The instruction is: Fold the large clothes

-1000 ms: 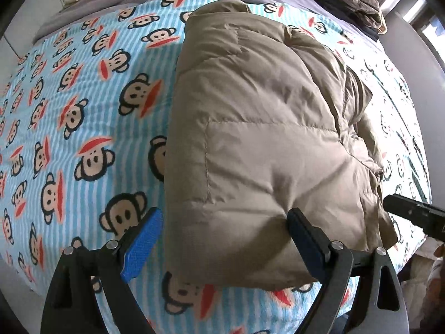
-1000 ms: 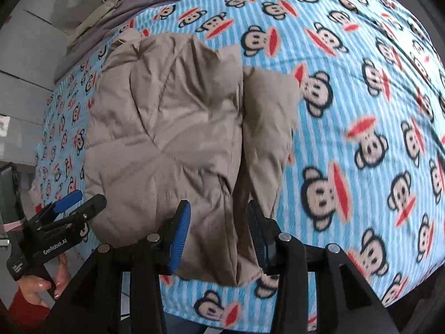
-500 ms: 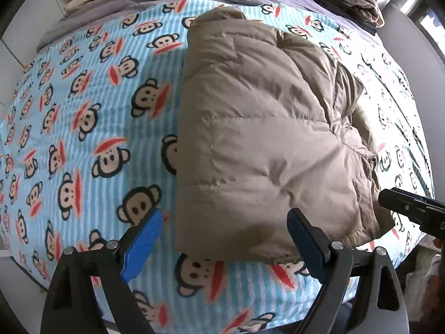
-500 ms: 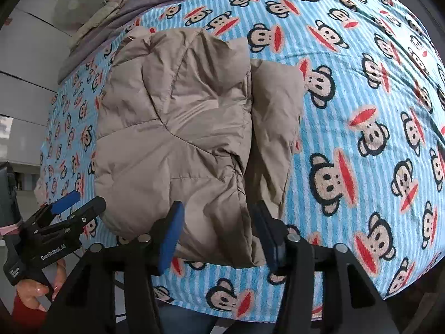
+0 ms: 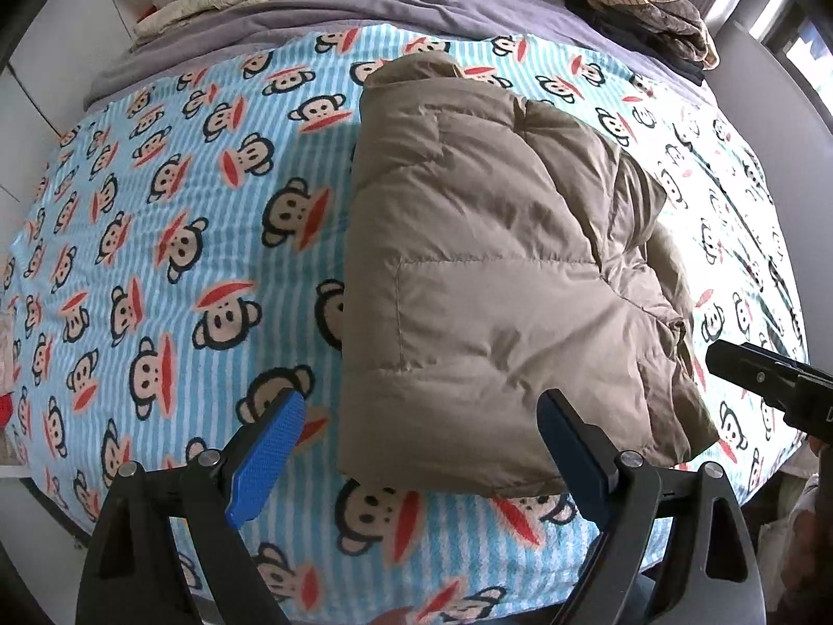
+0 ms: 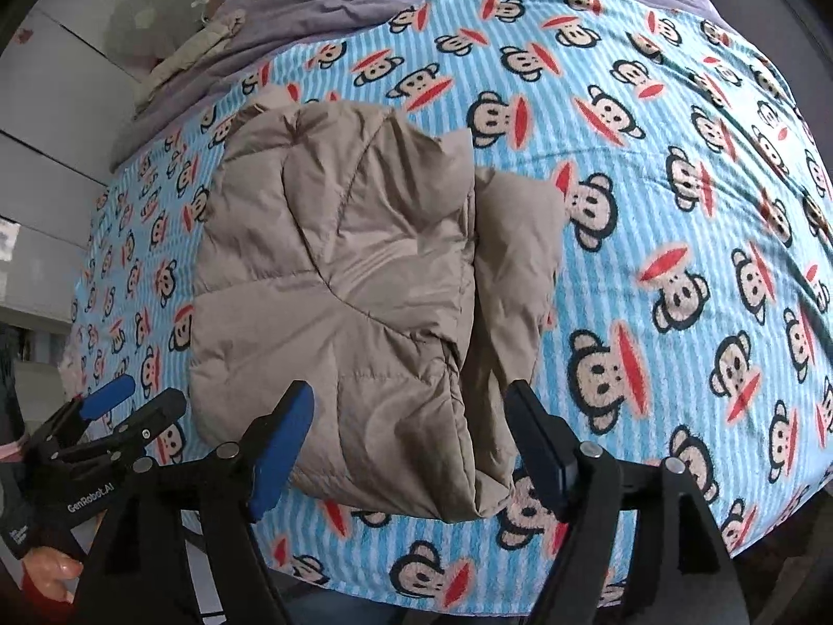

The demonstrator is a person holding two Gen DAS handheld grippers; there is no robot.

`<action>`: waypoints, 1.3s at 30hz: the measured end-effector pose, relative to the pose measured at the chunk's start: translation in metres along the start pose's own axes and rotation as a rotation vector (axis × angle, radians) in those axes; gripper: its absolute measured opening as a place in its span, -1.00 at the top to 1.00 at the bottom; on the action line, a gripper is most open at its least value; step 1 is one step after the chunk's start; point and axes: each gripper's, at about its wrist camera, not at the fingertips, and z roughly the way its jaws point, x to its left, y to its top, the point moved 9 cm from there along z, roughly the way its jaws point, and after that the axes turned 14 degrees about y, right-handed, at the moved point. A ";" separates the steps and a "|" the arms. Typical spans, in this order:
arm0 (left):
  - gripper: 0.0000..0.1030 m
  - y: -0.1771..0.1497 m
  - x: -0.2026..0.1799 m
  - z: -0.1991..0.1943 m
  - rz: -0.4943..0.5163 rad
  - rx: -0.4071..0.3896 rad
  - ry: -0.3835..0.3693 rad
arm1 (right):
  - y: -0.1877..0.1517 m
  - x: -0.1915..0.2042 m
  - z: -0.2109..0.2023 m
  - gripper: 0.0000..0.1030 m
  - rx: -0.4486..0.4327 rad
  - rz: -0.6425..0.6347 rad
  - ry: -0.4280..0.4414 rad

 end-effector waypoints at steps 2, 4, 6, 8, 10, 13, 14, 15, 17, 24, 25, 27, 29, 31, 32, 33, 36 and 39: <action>-0.78 0.001 0.002 -0.003 -0.002 -0.006 0.015 | 0.001 0.001 -0.001 -0.56 -0.009 0.001 -0.005; -1.00 0.002 0.005 -0.006 0.001 -0.010 0.039 | 0.004 0.003 -0.004 -0.56 -0.020 -0.004 -0.016; -1.00 0.005 0.008 -0.012 -0.005 -0.027 0.054 | 0.005 0.006 -0.007 -0.60 -0.034 -0.011 -0.024; -1.00 0.008 0.010 -0.019 -0.012 -0.048 0.056 | 0.009 0.010 -0.012 -0.62 -0.051 -0.028 -0.043; -1.00 0.013 0.014 -0.028 -0.021 -0.078 0.072 | 0.013 0.015 -0.019 -0.63 -0.074 -0.052 -0.067; -1.00 0.021 0.023 -0.041 -0.038 -0.129 0.110 | 0.020 0.027 -0.032 -0.73 -0.132 -0.085 -0.069; -1.00 0.023 0.025 -0.045 -0.050 -0.141 0.111 | 0.022 0.029 -0.034 -0.73 -0.144 -0.091 -0.069; -1.00 0.026 0.028 -0.049 -0.064 -0.149 0.105 | 0.024 0.032 -0.038 -0.73 -0.159 -0.099 -0.078; -1.00 0.029 0.031 -0.054 -0.074 -0.155 0.105 | 0.028 0.036 -0.046 -0.73 -0.186 -0.113 -0.106; -1.00 0.037 0.039 -0.074 -0.093 -0.177 0.123 | 0.043 0.050 -0.078 -0.74 -0.273 -0.149 -0.185; -1.00 0.038 0.039 -0.076 -0.098 -0.178 0.123 | 0.045 0.052 -0.082 -0.74 -0.278 -0.145 -0.183; -1.00 0.040 0.041 -0.082 -0.112 -0.186 0.124 | 0.047 0.054 -0.088 -0.74 -0.284 -0.132 -0.181; -1.00 0.042 0.042 -0.088 -0.120 -0.198 0.122 | 0.048 0.055 -0.092 -0.74 -0.293 -0.123 -0.190; -1.00 0.043 0.043 -0.094 -0.123 -0.208 0.126 | 0.048 0.057 -0.096 -0.74 -0.302 -0.129 -0.188; -1.00 0.044 0.044 -0.096 -0.124 -0.213 0.127 | 0.048 0.058 -0.098 -0.74 -0.307 -0.132 -0.187; -1.00 0.045 0.044 -0.099 -0.122 -0.217 0.127 | 0.048 0.058 -0.099 -0.74 -0.309 -0.136 -0.185; -1.00 0.046 0.045 -0.105 -0.122 -0.233 0.135 | 0.047 0.058 -0.099 -0.74 -0.306 -0.137 -0.190; -1.00 0.048 0.048 -0.108 -0.121 -0.243 0.148 | 0.046 0.058 -0.099 -0.74 -0.304 -0.131 -0.187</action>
